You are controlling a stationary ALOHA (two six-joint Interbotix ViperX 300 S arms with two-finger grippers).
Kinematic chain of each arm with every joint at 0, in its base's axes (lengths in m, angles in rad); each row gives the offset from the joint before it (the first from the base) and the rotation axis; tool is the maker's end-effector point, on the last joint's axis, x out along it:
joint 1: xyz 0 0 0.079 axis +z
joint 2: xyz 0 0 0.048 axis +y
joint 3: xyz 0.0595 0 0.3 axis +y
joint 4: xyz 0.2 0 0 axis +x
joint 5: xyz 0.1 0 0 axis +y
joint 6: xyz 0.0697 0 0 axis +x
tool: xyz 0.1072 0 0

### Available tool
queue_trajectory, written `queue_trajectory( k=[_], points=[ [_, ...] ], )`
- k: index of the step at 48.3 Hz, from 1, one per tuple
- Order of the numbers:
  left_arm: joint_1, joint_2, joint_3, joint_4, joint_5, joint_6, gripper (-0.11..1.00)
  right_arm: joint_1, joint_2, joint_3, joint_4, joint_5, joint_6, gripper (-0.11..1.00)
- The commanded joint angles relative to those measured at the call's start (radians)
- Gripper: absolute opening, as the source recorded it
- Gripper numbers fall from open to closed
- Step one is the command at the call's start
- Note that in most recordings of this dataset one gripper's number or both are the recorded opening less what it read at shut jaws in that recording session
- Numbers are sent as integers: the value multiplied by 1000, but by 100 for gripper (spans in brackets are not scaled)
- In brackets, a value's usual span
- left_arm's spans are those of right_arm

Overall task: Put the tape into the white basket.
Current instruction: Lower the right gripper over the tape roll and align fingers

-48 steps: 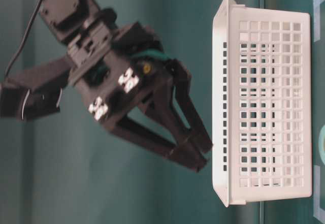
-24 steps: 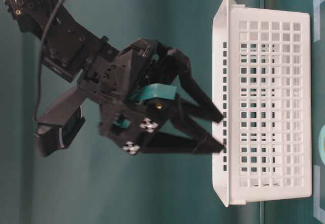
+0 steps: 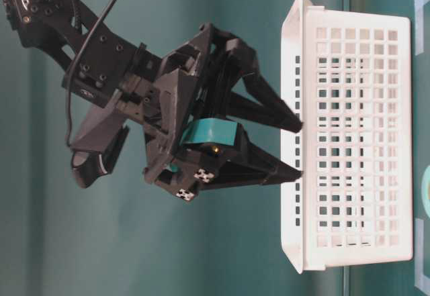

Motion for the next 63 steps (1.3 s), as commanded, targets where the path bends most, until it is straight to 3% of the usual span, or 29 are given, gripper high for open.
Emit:
queue_trajectory(
  k=[1, 12, 20, 36, 49, 63],
  points=[
    [9, 11, -9, -2, -5, 0, 77, -17, -11, -28, 31, -8, 18, 84],
    [20, 11, 0, -2, -5, 0, 76, -61, 3, -46, 112, -15, 31, 84],
    [32, 11, 0, -2, -5, 2, 76, -92, 43, -83, 143, -8, 31, 84],
    [72, 5, 9, -2, 0, 2, 76, -110, 124, -146, 163, 43, 34, 86],
    [81, 5, 20, -2, 2, 2, 76, -109, 127, -146, 193, 37, 75, 98],
    [81, 3, 23, 0, 0, 6, 76, -112, 164, -146, 195, 34, 143, 99]
  ],
)
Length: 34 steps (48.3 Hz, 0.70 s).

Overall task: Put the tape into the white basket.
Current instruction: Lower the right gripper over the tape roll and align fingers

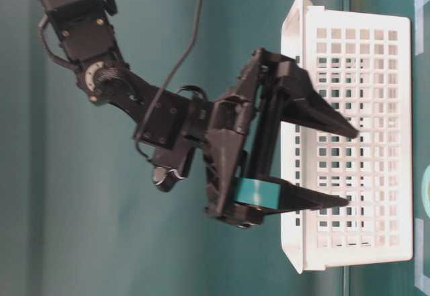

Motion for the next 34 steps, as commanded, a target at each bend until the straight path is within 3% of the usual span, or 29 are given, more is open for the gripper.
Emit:
queue_trajectory(
  k=[1, 11, 23, 34],
  points=[
    [5, 5, -9, -2, -6, 2, 76, -5, -9, -25, 0, -6, 12, 99],
    [15, 5, -12, -2, -9, 3, 76, -14, 5, -26, -2, -2, 21, 99],
    [51, 5, -9, -2, -11, 3, 76, -15, 14, -25, -37, -3, 97, 99],
    [72, 5, -6, -2, -6, 3, 76, -15, 41, -40, -43, -9, 114, 99]
  ],
)
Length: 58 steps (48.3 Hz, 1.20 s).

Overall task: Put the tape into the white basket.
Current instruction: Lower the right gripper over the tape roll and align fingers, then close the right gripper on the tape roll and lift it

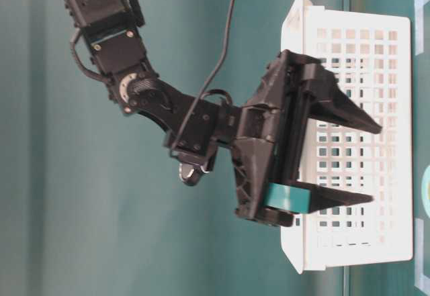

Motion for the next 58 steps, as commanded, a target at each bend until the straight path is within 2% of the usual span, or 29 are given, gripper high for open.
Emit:
queue_trajectory(
  k=[1, 12, 42, 58],
  points=[
    [8, 3, -8, 0, -5, 2, 76, -2, -6, -40, -3, -8, 9, 99],
    [8, 5, 2, 0, -5, 2, 76, -2, 31, -80, -5, 0, 9, 99],
    [8, 2, 2, 0, 0, 2, 76, -5, 81, -83, -3, -29, 12, 99],
    [8, -61, 9, 0, 31, 0, 76, -5, 98, -83, -2, -43, 12, 99]
  ],
)
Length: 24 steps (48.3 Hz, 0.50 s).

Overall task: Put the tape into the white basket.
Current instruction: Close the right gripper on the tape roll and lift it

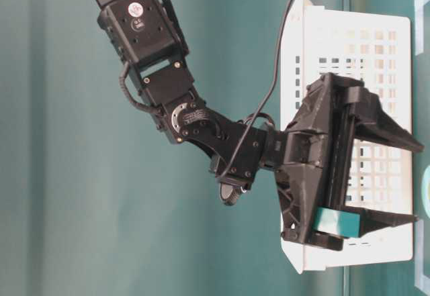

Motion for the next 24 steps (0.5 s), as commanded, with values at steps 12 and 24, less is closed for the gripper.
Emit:
queue_trajectory(
  k=[12, 24],
  points=[
    [5, -28, -5, 0, 32, 0, 76, -2, 6, -25, 0, -18, 2, 99],
    [5, -28, -3, 0, 32, 0, 76, -2, 12, -25, 5, -40, 3, 99]
  ],
)
